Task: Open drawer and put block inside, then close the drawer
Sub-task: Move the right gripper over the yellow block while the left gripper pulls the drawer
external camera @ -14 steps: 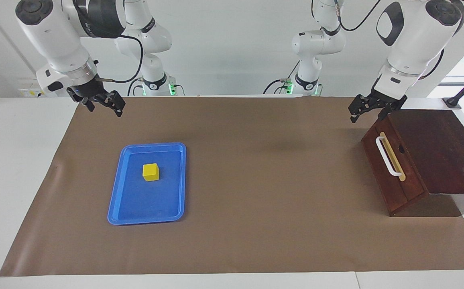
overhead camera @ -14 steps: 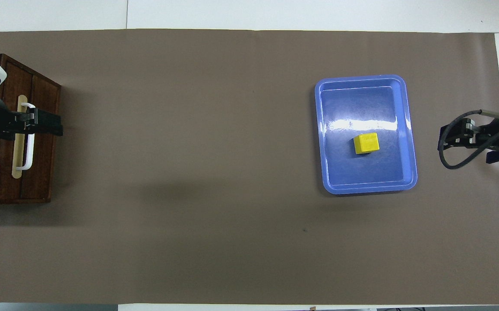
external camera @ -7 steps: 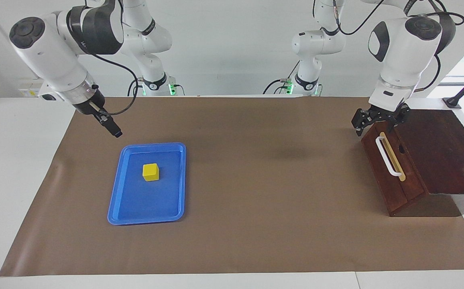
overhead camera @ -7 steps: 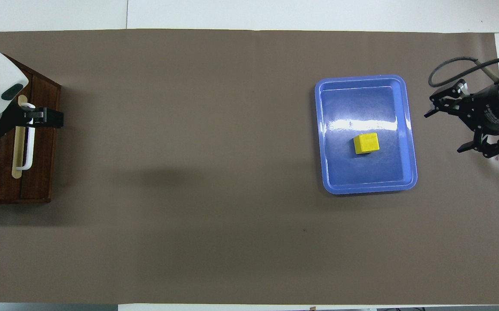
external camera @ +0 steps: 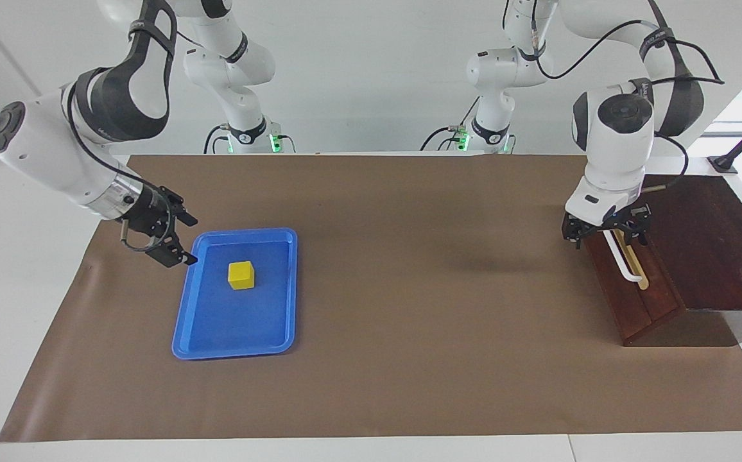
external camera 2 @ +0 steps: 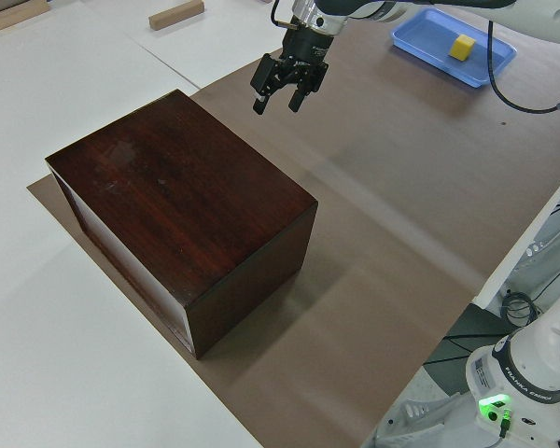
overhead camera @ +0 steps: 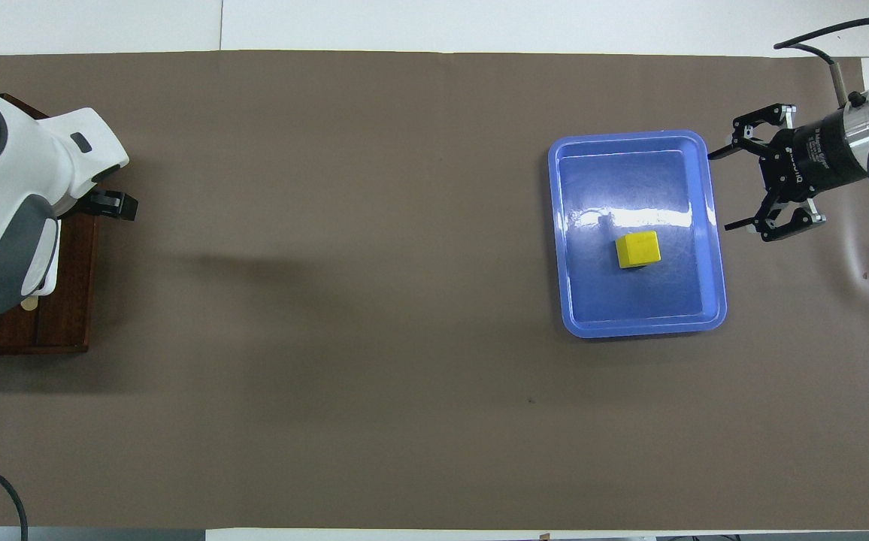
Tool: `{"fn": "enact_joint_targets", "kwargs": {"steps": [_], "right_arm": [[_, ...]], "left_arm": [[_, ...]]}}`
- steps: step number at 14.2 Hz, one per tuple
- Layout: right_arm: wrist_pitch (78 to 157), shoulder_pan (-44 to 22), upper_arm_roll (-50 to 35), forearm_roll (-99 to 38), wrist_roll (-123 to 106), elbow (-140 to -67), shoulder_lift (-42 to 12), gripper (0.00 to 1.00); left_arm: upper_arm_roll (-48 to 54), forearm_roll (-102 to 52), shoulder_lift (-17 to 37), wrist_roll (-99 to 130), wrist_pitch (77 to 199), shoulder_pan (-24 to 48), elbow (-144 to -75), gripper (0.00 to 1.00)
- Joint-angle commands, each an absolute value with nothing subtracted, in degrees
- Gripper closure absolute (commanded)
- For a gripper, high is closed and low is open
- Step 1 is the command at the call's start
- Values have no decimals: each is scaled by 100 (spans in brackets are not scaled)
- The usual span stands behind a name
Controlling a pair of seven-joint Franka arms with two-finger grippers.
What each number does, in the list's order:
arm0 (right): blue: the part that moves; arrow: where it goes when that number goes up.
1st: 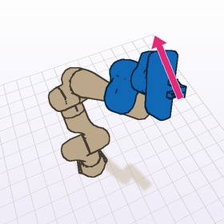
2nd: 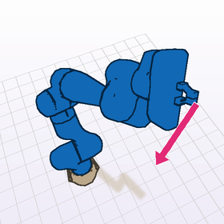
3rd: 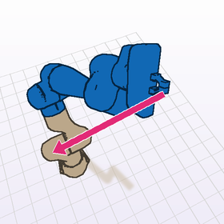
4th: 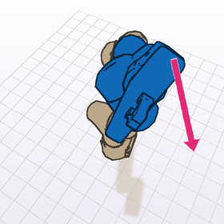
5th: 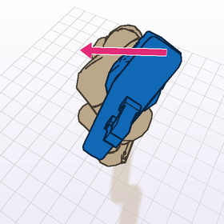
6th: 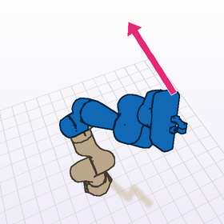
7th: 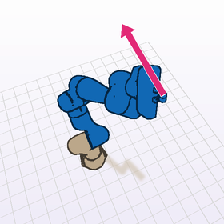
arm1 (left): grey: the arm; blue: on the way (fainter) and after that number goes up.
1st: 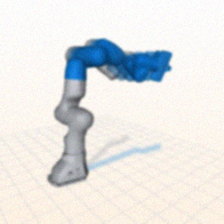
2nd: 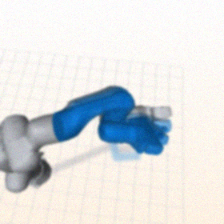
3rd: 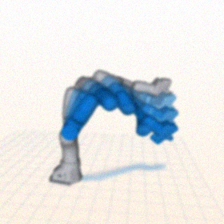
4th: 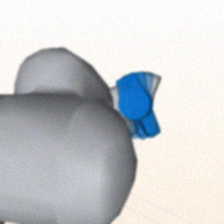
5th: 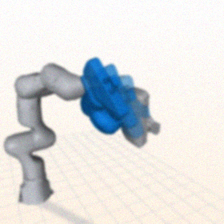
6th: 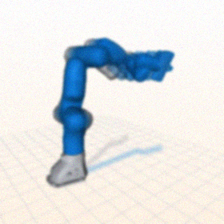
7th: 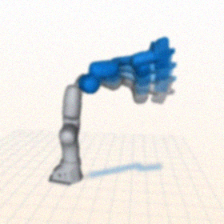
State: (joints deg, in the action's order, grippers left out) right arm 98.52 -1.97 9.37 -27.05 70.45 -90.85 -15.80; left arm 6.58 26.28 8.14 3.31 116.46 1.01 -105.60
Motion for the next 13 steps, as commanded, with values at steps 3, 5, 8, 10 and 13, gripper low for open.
{"fn": "enact_joint_targets", "kwargs": {"steps": [3,5,8,10,13], "right_arm": [[10327,96,905,-3593,7041,-9904,-1678,0],[10424,140,905,-3866,6690,-9958,-1897,0],[10572,176,905,-4217,6128,-10036,-2162,0],[10923,167,905,-4463,5759,-10370,-2171,0],[10995,193,905,-4676,5309,-10590,-2285,0]], "left_arm": [[606,3059,887,27,12532,-210,-10994,0],[606,3059,888,18,12779,-281,-11188,0],[607,3059,966,26,12814,-343,-11224,0],[615,3059,1019,26,12814,-343,-11224,0],[615,3050,1125,35,12867,-343,-11224,0]]}}
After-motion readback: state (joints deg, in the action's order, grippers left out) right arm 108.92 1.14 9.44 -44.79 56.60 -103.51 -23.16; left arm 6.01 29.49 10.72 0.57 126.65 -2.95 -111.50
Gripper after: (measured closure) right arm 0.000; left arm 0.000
